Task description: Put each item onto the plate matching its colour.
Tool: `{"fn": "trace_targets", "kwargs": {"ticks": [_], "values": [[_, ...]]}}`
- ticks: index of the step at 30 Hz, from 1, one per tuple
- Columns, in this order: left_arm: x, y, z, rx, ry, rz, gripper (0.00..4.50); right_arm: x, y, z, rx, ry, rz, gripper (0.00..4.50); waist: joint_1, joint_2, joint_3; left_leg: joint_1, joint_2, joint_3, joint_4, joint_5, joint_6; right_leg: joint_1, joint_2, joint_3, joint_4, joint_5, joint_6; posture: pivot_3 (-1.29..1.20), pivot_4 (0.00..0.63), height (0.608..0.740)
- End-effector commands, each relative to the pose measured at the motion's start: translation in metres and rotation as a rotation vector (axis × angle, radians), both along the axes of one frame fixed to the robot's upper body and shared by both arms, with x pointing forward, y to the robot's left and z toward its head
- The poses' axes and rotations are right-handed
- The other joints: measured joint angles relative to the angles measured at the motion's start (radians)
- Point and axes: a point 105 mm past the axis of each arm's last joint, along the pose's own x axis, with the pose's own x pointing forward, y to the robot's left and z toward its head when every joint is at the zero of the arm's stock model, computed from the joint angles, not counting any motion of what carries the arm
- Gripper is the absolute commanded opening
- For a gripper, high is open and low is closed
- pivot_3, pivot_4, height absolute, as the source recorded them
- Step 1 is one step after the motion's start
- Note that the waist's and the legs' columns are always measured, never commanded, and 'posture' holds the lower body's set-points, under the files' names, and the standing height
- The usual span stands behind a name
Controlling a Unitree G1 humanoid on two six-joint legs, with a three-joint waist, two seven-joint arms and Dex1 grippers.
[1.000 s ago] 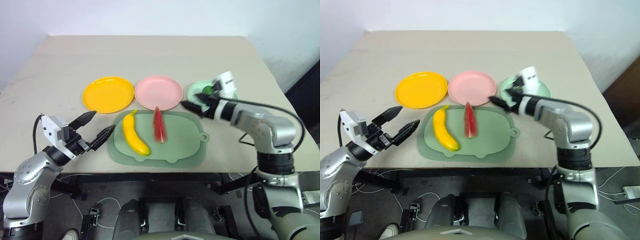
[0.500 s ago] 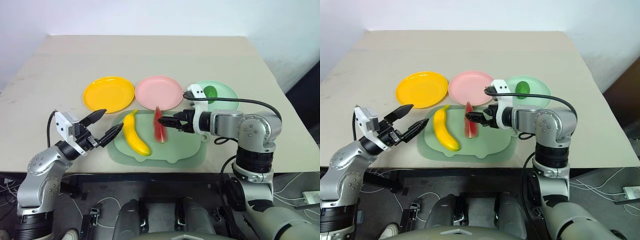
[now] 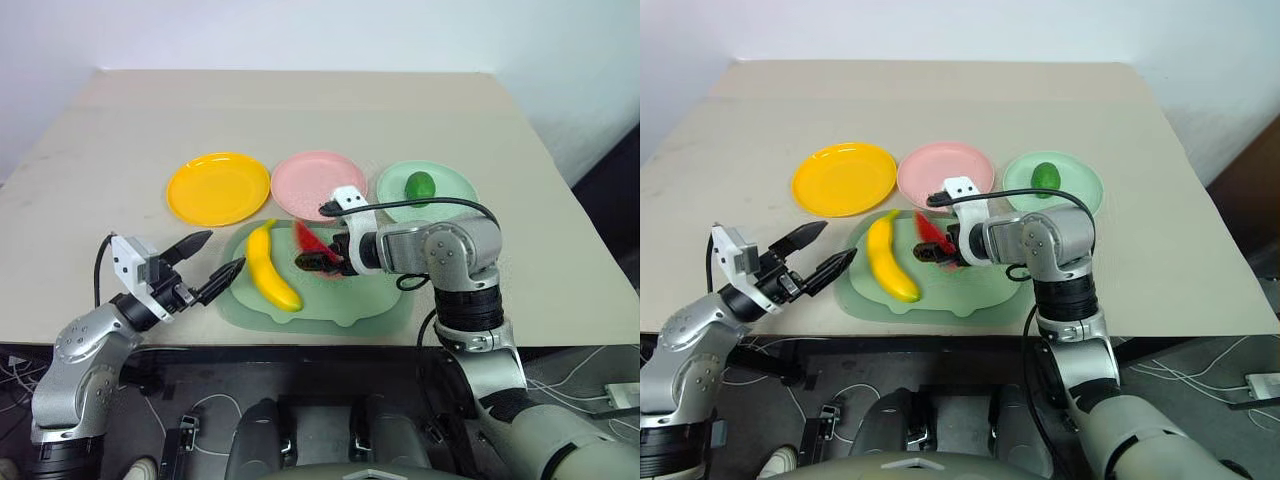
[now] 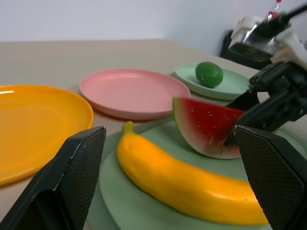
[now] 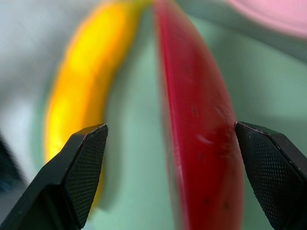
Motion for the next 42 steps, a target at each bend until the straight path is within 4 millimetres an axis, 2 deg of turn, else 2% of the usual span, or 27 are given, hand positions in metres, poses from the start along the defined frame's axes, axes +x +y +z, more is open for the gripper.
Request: {"fn": "trace_targets", "kwargs": {"ticks": [1, 5, 6, 9, 12, 14, 15, 18, 21, 27, 32, 42], "values": [[-0.006, 0.001, 0.015, 0.012, -0.055, 0.003, 4.5, -0.003, 0.007, 0.002, -0.037, -0.052, 0.053, 4.45, -0.002, 0.0, 0.0, 0.0, 0.0, 0.0, 0.0, 0.0, 0.0, 0.0, 0.0, 0.0, 0.0, 0.0, 0.0, 0.0, 0.15, 0.695], [-0.007, 0.001, 0.014, 0.014, -0.051, 0.007, 4.5, 0.001, 0.008, 0.003, -0.039, -0.079, 0.057, 4.45, -0.009, 0.0, 0.0, 0.0, 0.0, 0.0, 0.0, 0.0, 0.0, 0.001, 0.0, 0.0, 0.0, 0.0, 0.0, 0.0, 0.15, 0.695], [-0.007, 0.001, 0.014, 0.014, -0.051, 0.008, 4.5, 0.002, 0.008, 0.003, -0.041, -0.083, 0.056, 4.28, -0.011, 0.0, 0.0, 0.0, 0.0, 0.0, 0.0, 0.0, 0.0, 0.0, 0.0, 0.0, 0.0, 0.0, 0.0, 0.0, 0.15, 0.695], [-0.008, 0.0, 0.014, 0.014, -0.051, 0.008, 4.5, 0.003, 0.009, 0.003, -0.053, -0.097, 0.073, 3.52, -0.017, 0.0, 0.0, 0.0, 0.0, 0.0, 0.0, 0.0, 0.0, 0.0, 0.0, 0.0, 0.0, 0.0, 0.0, 0.0, 0.15, 0.695], [-0.008, 0.0, 0.014, 0.016, -0.049, 0.011, 4.5, 0.0, 0.011, 0.002, -0.068, -0.118, 0.118, 2.46, -0.019, 0.0, 0.0, 0.0, 0.0, 0.0, -0.001, 0.0, 0.0, 0.0, 0.0, 0.0, -0.001, 0.0, 0.0, 0.0, 0.15, 0.695], [-0.008, 0.001, 0.013, 0.019, -0.048, 0.014, 4.5, -0.002, 0.011, 0.006, -0.066, -0.137, 0.146, 2.0, -0.02, 0.0, 0.0, 0.0, 0.0, 0.0, -0.001, 0.0, 0.0, 0.0, 0.0, 0.0, -0.001, 0.0, 0.0, 0.0, 0.15, 0.695], [-0.008, 0.002, 0.013, 0.021, -0.047, 0.016, 4.5, -0.002, 0.011, 0.011, -0.055, -0.149, 0.154, 1.97, -0.02, 0.0, 0.0, 0.0, 0.0, 0.0, -0.001, 0.0, 0.0, 0.0, 0.0, 0.0, -0.001, 0.0, 0.0, 0.0, 0.15, 0.695], [-0.009, 0.004, 0.015, 0.022, -0.05, 0.02, 4.5, -0.003, 0.012, 0.045, 0.054, -0.211, 0.198, 1.97, -0.019, 0.0, 0.0, -0.001, 0.0, 0.0, -0.001, 0.0, 0.0, -0.001, 0.0, 0.0, -0.001, 0.0, 0.0, 0.0, 0.15, 0.695], [-0.009, 0.004, 0.016, 0.016, -0.055, 0.024, 4.5, 0.008, 0.003, 0.07, 0.093, -0.228, 0.162, 1.97, -0.019, 0.0, 0.0, -0.002, 0.0, 0.0, -0.001, 0.0, 0.0, -0.002, 0.0, 0.0, -0.001, 0.0, 0.0, 0.0, 0.15, 0.695], [-0.011, 0.003, 0.016, 0.007, -0.055, 0.032, 4.5, 0.019, 0.0, 0.09, 0.11, -0.269, 0.135, 1.97, -0.019, 0.0, 0.0, -0.002, 0.0, 0.0, -0.001, 0.0, 0.0, -0.002, 0.0, 0.0, -0.001, 0.0, 0.0, 0.0, 0.15, 0.695], [-0.012, 0.003, 0.015, 0.003, -0.054, 0.033, 4.5, 0.038, 0.002, 0.096, 0.089, -0.375, 0.109, 1.97, -0.02, 0.0, 0.0, -0.003, 0.0, 0.001, -0.001, 0.0, 0.0, -0.003, 0.0, 0.0, -0.001, 0.0, 0.0, 0.0, 0.15, 0.695], [-0.014, 0.002, 0.016, 0.006, -0.058, 0.039, 4.5, 0.099, 0.011, 0.077, 0.01, -0.438, 0.015, 1.97, -0.02, 0.0, 0.0, -0.004, 0.0, 0.002, -0.001, 0.0, 0.0, -0.003, 0.0, 0.0, 0.0, 0.0, 0.0, 0.0, 0.15, 0.695]]}}
